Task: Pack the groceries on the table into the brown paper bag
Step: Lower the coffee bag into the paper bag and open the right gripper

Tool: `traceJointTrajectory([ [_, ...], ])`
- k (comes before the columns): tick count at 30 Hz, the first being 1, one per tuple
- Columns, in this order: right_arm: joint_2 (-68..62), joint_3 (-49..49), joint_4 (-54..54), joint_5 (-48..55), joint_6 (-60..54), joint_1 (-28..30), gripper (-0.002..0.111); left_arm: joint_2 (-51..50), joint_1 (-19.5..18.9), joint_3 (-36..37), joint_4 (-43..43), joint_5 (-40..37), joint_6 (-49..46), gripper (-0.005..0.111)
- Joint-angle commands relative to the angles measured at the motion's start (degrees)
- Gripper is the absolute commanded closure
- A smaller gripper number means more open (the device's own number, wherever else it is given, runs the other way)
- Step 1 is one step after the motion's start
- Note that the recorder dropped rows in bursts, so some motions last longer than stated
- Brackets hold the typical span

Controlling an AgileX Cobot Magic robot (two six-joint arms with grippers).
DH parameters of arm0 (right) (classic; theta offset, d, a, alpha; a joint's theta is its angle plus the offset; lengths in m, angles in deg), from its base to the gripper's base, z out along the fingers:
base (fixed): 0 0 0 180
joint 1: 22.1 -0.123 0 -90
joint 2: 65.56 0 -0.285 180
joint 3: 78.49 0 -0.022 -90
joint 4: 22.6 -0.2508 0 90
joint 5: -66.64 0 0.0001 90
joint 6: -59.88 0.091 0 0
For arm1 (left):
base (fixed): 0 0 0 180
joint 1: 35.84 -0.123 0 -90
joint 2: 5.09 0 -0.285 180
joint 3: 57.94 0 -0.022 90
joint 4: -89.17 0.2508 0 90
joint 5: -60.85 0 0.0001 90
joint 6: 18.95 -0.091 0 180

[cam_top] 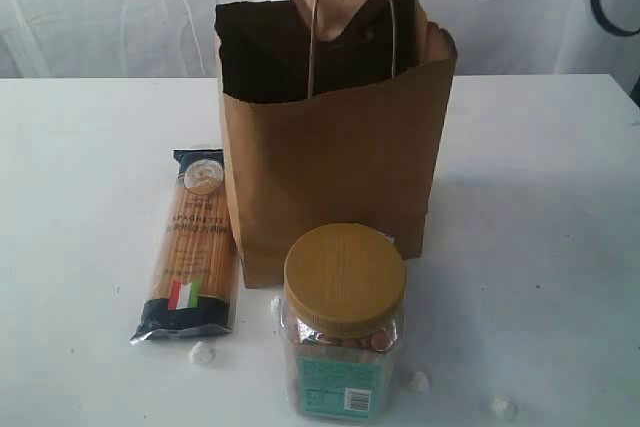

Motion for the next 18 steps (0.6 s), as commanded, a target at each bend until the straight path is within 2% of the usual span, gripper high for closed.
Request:
traceJointTrajectory([
  [1,-1.0,-0.8,-2.1,4.4,-2.4,0.0,0.103,0.0,2.0,0.0,-0.4,0.4,0.1,0.107],
  [11,-1.3,-0.8,-5.9,6.4,-7.6,0.0,0.103,0.0,2.3,0.0,-0.4,0.4,0.1,0.107],
  [18,-1.3,-0.8,2.4,5.7,-7.6,0.0,0.103,0.0,2.6,0.0,-0.4,0.4,0.1,0.107],
])
